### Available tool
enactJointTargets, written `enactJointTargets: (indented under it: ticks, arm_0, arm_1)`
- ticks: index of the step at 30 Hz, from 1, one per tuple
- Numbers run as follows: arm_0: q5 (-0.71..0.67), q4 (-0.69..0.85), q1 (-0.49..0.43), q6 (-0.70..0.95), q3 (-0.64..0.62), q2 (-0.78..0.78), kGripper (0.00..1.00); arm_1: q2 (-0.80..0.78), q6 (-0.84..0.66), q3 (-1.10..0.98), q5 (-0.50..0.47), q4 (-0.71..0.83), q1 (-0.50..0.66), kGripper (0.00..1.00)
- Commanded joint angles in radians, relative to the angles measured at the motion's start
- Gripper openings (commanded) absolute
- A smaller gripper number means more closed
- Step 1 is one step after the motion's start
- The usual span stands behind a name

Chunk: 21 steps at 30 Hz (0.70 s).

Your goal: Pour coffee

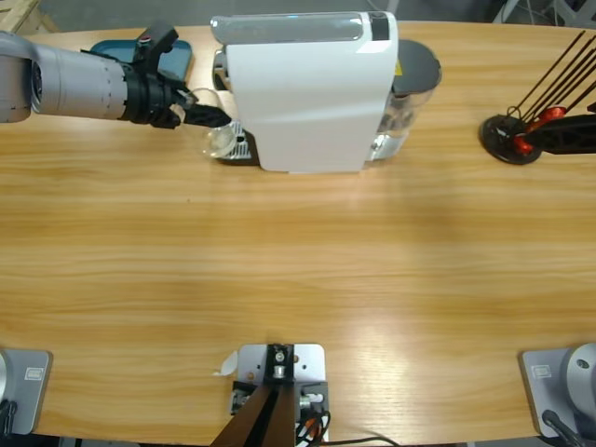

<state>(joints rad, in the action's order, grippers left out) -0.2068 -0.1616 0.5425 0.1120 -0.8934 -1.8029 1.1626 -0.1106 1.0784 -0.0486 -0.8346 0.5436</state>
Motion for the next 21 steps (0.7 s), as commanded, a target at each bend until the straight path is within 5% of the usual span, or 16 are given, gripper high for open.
enactJointTargets:
  ticks: [1, 16, 17, 19, 20, 21]
  arm_0:
    - [-0.017, -0.012, 0.029, 0.021, -0.021, -0.059, 0.140]
    - [-0.018, -0.012, 0.040, 0.040, -0.030, -0.090, 0.159]
    - [-0.019, -0.012, 0.040, 0.040, -0.030, -0.090, 0.267]
    - [-0.022, -0.012, 0.040, 0.041, -0.027, -0.090, 0.769]
    - [-0.022, -0.012, 0.040, 0.041, -0.025, -0.090, 0.932]
    - [-0.022, -0.012, 0.040, 0.041, -0.024, -0.090, 0.988]
  arm_1:
    - [-0.011, 0.014, -0.029, 0.004, -0.011, -0.018, 1.000]
    - [-0.009, 0.022, -0.039, 0.004, -0.005, -0.026, 1.000]
    - [-0.009, 0.022, -0.038, 0.004, -0.005, -0.026, 1.000]
    - [-0.009, 0.022, -0.038, 0.004, -0.005, -0.027, 1.000]
    - [-0.009, 0.022, -0.038, 0.004, -0.005, -0.027, 1.000]
    - [-0.009, 0.022, -0.038, 0.004, -0.005, -0.027, 1.000]
